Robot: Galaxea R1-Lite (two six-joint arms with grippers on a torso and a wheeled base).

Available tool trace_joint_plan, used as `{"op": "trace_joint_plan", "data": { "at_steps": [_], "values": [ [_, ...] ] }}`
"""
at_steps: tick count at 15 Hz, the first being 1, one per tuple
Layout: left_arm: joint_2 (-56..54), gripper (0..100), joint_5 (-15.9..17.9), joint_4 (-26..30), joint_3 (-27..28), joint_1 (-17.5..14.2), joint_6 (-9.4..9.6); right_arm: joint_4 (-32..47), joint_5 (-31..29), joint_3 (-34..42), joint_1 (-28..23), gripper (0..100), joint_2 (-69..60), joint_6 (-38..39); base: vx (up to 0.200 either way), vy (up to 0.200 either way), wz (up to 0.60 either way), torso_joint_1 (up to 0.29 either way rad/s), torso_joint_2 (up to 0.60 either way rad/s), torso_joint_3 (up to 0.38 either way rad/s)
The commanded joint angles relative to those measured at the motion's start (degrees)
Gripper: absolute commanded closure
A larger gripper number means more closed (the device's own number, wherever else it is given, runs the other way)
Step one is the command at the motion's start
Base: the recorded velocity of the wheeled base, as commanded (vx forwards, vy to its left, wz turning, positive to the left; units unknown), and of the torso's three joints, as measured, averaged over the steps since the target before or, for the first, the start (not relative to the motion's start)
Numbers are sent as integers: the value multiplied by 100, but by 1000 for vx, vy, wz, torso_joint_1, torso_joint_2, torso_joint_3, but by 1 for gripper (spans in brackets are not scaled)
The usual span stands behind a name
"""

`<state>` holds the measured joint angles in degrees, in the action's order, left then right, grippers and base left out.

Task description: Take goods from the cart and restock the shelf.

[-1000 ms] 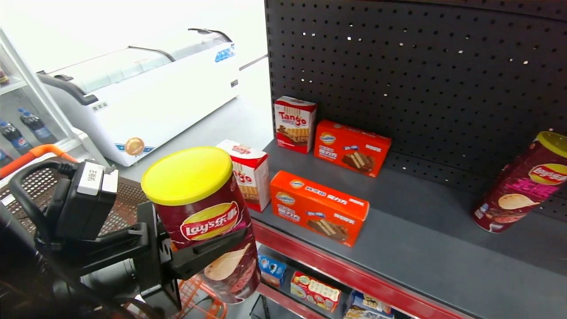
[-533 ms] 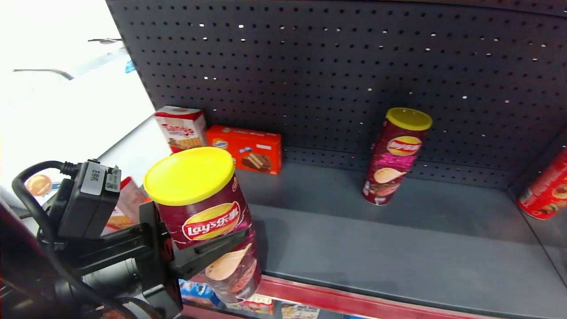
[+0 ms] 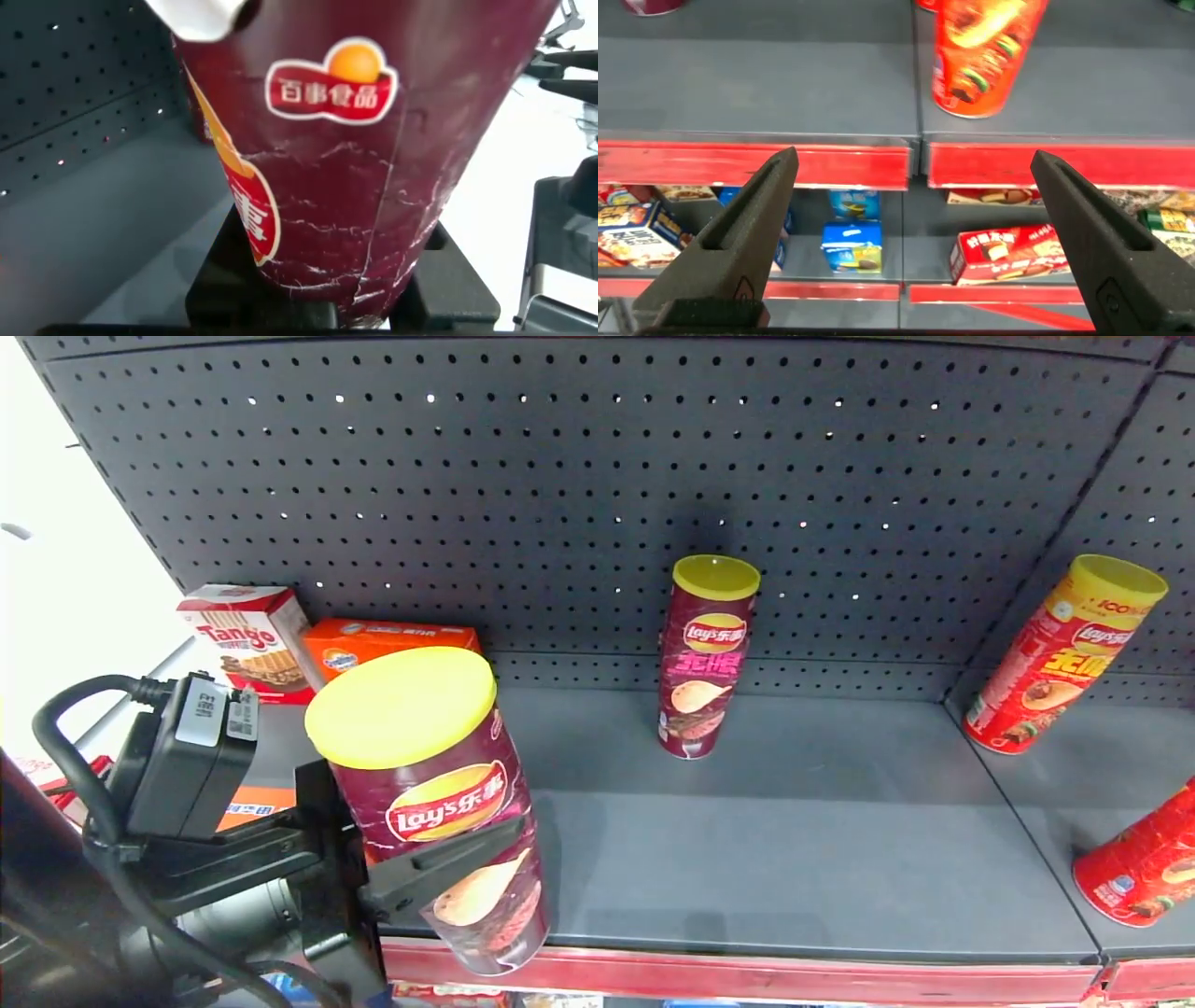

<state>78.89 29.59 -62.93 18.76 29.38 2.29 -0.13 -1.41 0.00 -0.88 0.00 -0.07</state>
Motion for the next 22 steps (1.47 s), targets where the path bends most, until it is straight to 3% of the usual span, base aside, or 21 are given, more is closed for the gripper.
{"op": "trace_joint_plan", "data": {
  "at_steps": [1, 5, 15, 19, 22],
  "values": [
    [22, 100, 3, 0, -4, -11, -1, -4, 1, 0, 0, 0, 0, -1, 0, 0, 0, 0, 0, 0],
    [13, 100, 3, -9, -13, -38, -1, -4, 1, 0, 0, 0, 0, -10, 0, 0, -300, 2, 0, 2],
    [22, 100, -6, -9, -48, -73, -9, -4, 1, 0, 0, 0, 0, -1, 0, 0, 0, 0, 0, 0],
    [30, 100, -14, -343, -171, -108, -264, -4, 1, 0, 0, 0, 0, -1, 0, 0, -300, 1, 1, -2],
    [-119, 100, -6, -378, -400, -301, -264, 5, 45, 0, 0, 0, 0, -28, 0, 0, 0, 0, 0, 0]
  ]
}}
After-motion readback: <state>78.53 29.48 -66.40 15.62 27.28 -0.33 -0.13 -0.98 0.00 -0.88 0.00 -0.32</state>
